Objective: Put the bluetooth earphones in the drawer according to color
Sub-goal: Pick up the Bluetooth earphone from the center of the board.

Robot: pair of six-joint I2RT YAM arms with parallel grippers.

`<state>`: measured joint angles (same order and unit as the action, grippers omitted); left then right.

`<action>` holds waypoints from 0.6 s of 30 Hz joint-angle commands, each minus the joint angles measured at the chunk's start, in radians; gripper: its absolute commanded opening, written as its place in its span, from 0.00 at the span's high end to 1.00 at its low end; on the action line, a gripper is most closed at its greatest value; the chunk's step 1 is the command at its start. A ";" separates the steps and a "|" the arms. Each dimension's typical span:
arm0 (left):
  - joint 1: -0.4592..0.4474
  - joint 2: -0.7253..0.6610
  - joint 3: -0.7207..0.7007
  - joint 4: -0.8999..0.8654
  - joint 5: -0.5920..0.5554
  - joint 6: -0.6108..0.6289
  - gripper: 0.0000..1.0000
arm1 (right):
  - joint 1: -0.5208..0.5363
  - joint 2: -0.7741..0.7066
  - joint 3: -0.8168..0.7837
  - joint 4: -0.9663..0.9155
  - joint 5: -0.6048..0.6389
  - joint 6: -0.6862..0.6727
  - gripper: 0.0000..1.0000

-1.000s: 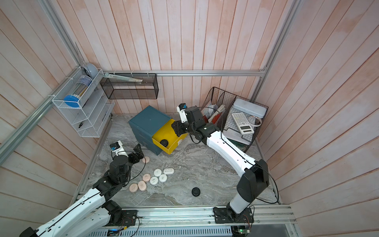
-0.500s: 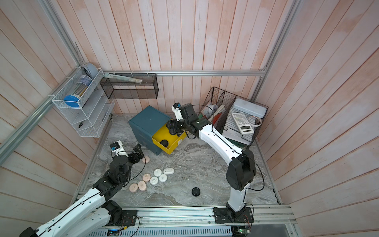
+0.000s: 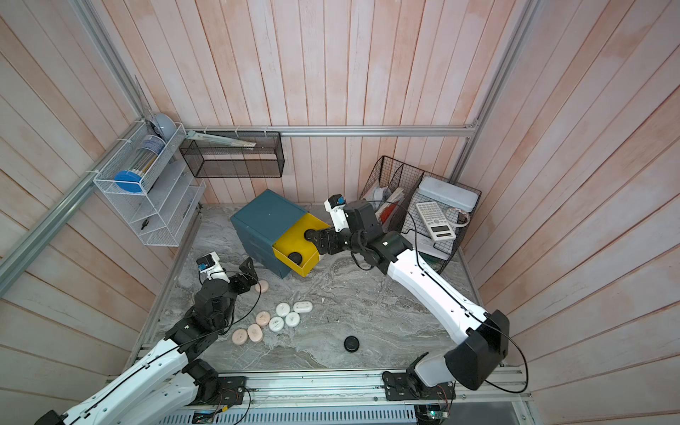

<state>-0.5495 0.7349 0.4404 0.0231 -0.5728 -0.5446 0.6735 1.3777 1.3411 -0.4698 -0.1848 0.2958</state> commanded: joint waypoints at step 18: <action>0.005 -0.035 -0.041 0.055 0.047 0.008 0.00 | 0.158 -0.313 -0.656 -0.023 0.064 0.284 0.19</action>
<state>-0.5499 0.6926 0.4137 0.0494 -0.5423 -0.5453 0.8078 1.0740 0.7151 -0.4728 -0.1520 0.5228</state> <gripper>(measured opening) 0.999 0.813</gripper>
